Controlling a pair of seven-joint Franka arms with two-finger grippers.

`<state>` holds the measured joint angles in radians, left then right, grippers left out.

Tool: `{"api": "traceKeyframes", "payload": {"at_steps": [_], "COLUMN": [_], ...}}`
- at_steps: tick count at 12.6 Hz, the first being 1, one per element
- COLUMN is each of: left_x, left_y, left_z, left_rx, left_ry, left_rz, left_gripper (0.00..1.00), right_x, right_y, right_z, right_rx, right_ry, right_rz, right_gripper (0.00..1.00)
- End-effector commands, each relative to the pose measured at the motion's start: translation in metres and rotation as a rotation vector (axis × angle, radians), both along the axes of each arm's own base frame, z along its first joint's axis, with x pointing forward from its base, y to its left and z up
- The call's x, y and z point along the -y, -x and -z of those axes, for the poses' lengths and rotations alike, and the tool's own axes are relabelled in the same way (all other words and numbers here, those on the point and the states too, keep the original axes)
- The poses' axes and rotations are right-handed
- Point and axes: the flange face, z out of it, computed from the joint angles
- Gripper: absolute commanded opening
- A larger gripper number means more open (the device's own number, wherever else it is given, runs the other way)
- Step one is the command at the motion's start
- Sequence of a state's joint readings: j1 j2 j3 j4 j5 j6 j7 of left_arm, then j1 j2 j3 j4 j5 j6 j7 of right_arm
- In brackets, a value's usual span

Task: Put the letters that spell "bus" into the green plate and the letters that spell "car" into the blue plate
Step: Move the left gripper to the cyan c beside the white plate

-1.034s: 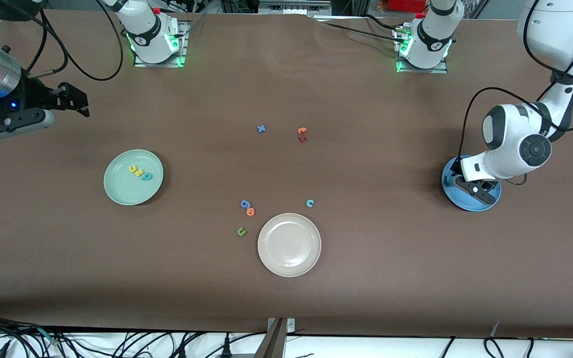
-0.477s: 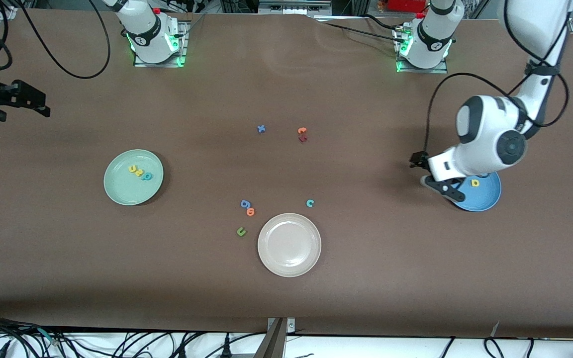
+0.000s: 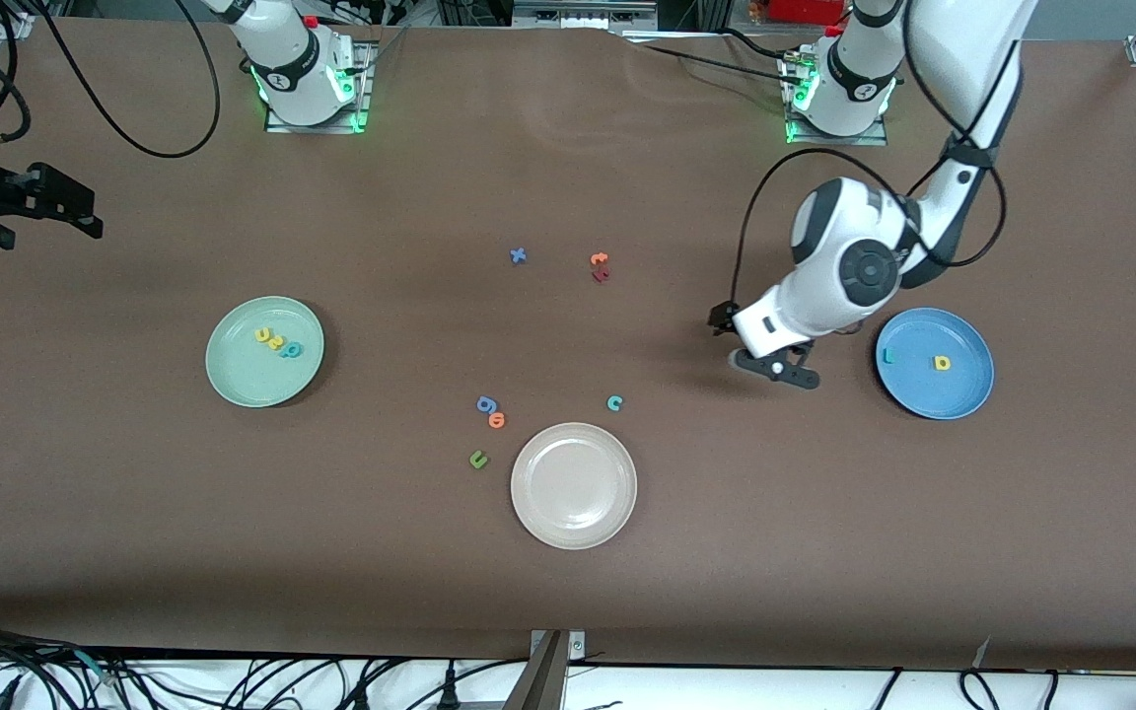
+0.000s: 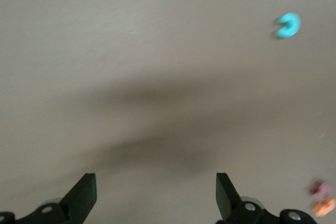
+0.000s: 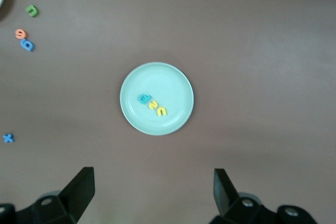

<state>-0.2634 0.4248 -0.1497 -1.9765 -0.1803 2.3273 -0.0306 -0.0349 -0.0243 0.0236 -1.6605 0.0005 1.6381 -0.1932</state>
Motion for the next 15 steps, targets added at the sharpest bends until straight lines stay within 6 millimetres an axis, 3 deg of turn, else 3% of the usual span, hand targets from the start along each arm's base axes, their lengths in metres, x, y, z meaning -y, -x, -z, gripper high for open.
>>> {"api": "traceKeyframes", "payload": {"at_steps": [1, 3, 4, 7, 10, 15], "left_x": [0.053, 0.091, 0.101, 0.116, 0.139, 0.153], "left_y": [-0.029, -0.042, -0.045, -0.05, -0.059, -0.056], "left_z": [0.018, 0.027, 0.036, 0.047, 0.05, 0.049], "left_rx": [0.03, 0.095, 0.112, 0.168, 0.191, 0.214], "left_ry": [-0.003, -0.061, -0.088, -0.154, -0.137, -0.117], "left_rz": [0.017, 0.093, 0.113, 0.203, 0.151, 0.116], "left_gripper": [1.0, 1.0, 0.99, 0.99, 0.98, 0.93], "right_x": [-0.018, -0.019, -0.02, -0.023, -0.021, -0.025], "right_y": [-0.002, 0.0, 0.0, 0.007, 0.009, 0.009], "right_z": [-0.004, -0.006, -0.006, -0.006, -0.005, -0.006], "right_rx": [0.029, 0.027, 0.026, 0.024, 0.021, 0.022], "right_ry": [0.003, 0.0, -0.002, -0.004, -0.004, -0.006], "right_rz": [-0.031, -0.002, 0.01, 0.041, 0.058, 0.043], "right_gripper": [1.0, 1.0, 1.0, 1.0, 1.0, 1.0]}}
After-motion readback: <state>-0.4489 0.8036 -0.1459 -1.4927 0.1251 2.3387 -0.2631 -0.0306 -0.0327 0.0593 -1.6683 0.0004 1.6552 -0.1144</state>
